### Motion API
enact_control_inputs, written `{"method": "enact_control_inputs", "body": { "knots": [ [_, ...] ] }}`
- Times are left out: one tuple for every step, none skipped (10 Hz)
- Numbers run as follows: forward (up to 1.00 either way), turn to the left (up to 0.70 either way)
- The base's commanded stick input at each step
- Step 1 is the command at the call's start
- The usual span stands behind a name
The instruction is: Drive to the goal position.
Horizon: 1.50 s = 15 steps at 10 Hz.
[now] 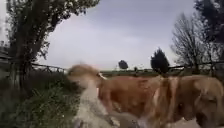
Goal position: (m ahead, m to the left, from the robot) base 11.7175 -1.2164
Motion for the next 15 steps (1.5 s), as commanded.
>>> {"method": "enact_control_inputs", "body": {
  "knots": [
    [0.00,0.00],
    [0.00,0.00],
    [0.00,0.00],
    [0.00,0.00],
    [0.00,0.00],
    [0.00,0.00],
    [0.00,0.00],
    [1.00,0.00],
    [1.00,0.00],
    [1.00,0.00],
    [1.00,0.00],
    [1.00,0.00],
    [1.00,0.00],
    [1.00,0.00],
    [1.00,0.00]
  ]
}}
